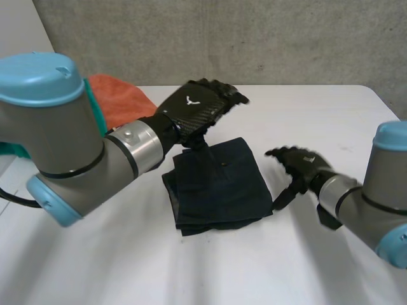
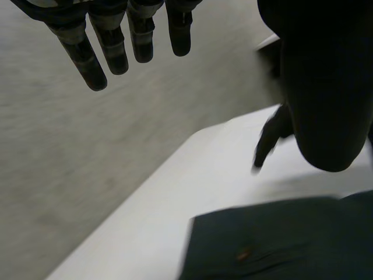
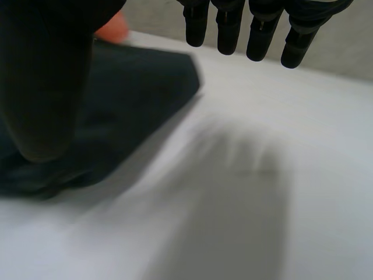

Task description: Fold the laundry.

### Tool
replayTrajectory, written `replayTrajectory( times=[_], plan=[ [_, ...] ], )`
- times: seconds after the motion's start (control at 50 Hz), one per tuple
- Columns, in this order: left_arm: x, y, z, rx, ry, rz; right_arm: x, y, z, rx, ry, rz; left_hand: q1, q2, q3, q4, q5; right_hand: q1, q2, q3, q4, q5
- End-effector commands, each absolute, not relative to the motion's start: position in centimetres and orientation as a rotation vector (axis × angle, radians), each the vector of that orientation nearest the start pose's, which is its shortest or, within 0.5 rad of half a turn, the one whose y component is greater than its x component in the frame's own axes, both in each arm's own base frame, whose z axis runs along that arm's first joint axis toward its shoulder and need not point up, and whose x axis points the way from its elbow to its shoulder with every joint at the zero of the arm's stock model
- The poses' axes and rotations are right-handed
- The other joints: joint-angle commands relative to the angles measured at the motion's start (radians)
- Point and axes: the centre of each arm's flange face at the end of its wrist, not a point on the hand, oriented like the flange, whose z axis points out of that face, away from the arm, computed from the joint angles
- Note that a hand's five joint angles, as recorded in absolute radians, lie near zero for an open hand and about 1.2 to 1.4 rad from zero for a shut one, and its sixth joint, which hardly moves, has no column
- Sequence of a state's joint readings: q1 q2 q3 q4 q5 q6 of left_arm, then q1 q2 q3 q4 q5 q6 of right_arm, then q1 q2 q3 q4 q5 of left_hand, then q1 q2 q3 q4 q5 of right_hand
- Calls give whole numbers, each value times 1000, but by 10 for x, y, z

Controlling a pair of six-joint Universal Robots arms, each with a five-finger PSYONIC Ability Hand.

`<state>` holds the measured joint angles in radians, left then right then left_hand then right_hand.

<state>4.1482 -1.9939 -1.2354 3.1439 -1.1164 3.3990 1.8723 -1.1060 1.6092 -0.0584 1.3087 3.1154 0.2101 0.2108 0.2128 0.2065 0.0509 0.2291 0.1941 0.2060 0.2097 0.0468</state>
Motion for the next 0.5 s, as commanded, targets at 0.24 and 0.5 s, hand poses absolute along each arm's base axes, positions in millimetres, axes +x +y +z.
replayTrajectory(
  times=[0.24,0.5],
  plan=[
    [-352,-230,258,-1151,-1594,1541,284,-275,107,-514,2202,-1235,65,64,62,69,50,-48,-13,-25,-28,-40],
    [-351,-231,260,-1148,-1592,1550,304,-302,129,-479,2074,-1401,68,67,65,72,53,1167,1202,1190,1187,1175]
  ],
)
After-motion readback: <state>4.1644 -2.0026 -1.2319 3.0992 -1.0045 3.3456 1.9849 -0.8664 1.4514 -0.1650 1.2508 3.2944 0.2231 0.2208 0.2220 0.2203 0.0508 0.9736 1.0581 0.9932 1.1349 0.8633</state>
